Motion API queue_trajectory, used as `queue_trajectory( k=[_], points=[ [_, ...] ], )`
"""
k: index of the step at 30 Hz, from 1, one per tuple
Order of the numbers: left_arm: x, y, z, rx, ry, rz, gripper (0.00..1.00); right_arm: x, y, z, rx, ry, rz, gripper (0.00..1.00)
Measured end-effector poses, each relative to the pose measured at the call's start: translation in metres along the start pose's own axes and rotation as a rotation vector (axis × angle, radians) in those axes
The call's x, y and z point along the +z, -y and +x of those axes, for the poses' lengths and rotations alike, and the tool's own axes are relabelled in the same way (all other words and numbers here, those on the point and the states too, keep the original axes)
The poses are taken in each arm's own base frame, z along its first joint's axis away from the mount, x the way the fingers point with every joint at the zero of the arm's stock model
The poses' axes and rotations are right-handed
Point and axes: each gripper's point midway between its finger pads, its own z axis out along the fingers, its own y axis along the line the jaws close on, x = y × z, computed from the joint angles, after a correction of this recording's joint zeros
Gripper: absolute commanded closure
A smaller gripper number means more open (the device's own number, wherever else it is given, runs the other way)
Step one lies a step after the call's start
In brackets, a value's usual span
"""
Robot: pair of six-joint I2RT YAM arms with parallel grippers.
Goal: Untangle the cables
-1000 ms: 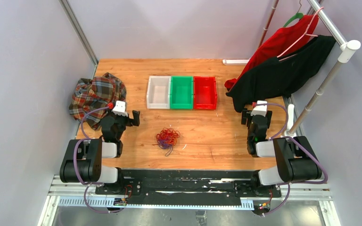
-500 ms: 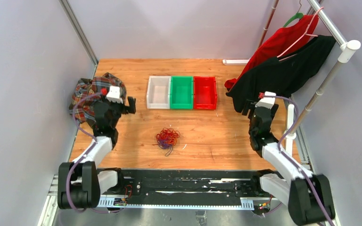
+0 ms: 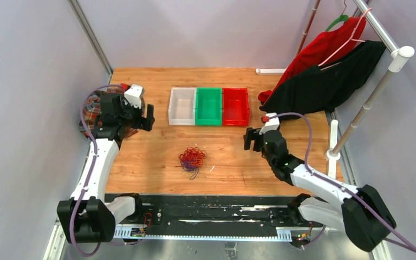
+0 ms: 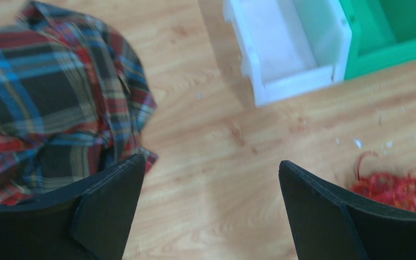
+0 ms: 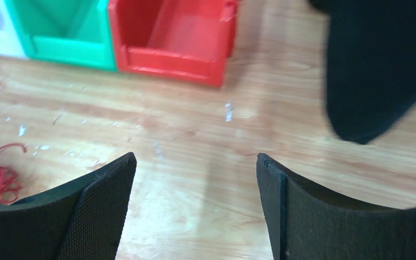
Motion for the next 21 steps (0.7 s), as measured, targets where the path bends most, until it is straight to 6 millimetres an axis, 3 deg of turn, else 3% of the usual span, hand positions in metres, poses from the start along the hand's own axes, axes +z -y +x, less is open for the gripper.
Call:
queue_trajectory(
  k=[3,10,14,21],
  points=[
    [-0.006,0.013,0.022,0.013,-0.09,0.07,0.02,0.005,-0.025,0.022,-0.012,-0.082,-0.07,0.19],
    [-0.013,0.044,0.057,0.016,-0.217,0.255,0.02,0.011,-0.119,0.051,-0.202,-0.257,-0.181,0.18],
    [-0.012,0.059,0.07,0.0,-0.263,0.351,0.02,0.021,-0.139,0.054,-0.225,-0.285,-0.223,0.18],
    [-0.015,0.08,0.068,-0.008,-0.239,0.486,0.02,0.03,-0.145,0.067,-0.215,-0.352,-0.267,0.18]
  ],
)
